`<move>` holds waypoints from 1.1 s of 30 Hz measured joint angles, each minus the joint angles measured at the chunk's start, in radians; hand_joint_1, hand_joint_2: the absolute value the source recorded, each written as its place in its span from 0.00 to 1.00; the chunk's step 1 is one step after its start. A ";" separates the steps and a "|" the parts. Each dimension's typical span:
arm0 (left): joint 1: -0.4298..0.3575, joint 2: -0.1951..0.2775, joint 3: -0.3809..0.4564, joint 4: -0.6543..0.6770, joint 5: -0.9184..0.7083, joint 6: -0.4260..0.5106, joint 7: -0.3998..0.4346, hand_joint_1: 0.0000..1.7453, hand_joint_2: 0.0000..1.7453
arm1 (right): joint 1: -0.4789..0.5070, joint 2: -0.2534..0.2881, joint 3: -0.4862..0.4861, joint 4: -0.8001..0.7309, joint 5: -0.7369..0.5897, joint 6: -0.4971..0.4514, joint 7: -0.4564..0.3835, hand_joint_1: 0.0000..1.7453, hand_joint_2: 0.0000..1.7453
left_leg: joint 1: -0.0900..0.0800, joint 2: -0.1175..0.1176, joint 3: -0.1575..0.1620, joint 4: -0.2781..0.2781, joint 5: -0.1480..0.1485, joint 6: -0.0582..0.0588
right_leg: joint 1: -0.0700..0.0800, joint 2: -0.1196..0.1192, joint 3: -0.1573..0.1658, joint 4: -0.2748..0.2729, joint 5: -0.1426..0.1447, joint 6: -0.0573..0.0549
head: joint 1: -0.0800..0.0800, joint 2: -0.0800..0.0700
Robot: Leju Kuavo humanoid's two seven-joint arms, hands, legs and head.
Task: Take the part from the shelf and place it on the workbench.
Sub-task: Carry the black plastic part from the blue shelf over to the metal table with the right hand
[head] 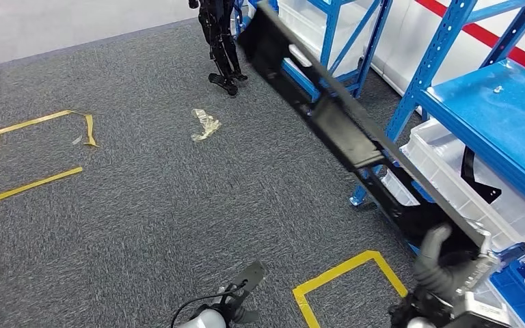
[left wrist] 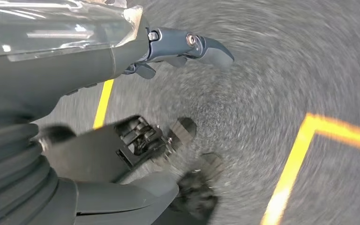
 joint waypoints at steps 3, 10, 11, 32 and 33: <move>0.009 0.006 0.046 0.002 0.044 0.046 0.012 0.00 1.00 | -0.061 -0.001 0.110 0.056 -0.012 0.013 0.000 1.00 1.00 | 0.002 -0.010 -0.011 0.000 0.006 -0.014 | 0.005 -0.022 0.001 -0.003 0.006 -0.030 | -0.002 0.000; 0.028 0.020 0.084 0.004 0.043 0.029 -0.010 0.00 1.00 | -0.094 -0.001 0.216 0.115 0.013 -0.004 0.000 1.00 1.00 | 0.006 0.113 -0.161 0.293 -0.122 -0.029 | 0.021 -0.121 0.001 -0.005 0.004 -0.067 | -0.010 0.000; 0.037 0.023 0.085 0.004 0.039 0.024 -0.019 0.00 1.00 | -0.092 -0.001 0.223 0.118 0.016 -0.007 0.000 1.00 1.00 | 0.006 0.115 -0.146 0.266 -0.103 -0.026 | 0.023 -0.134 0.002 -0.005 0.003 -0.069 | -0.010 0.000; 0.187 0.096 0.084 0.012 -0.038 0.016 -0.226 0.00 1.00 | 0.006 -0.026 0.234 0.077 0.049 -0.009 0.001 1.00 1.00 | 0.001 -0.015 0.018 -0.001 -0.017 -0.011 | 0.001 -0.020 -0.007 -0.005 0.015 -0.022 | -0.007 0.000; 0.195 0.100 0.084 0.012 -0.042 0.013 -0.227 0.00 1.00 | 0.007 -0.027 0.234 0.073 0.050 -0.009 0.002 1.00 1.00 | 0.003 -0.017 0.015 -0.002 -0.016 -0.015 | 0.001 -0.028 -0.008 -0.005 0.017 -0.032 | -0.007 0.000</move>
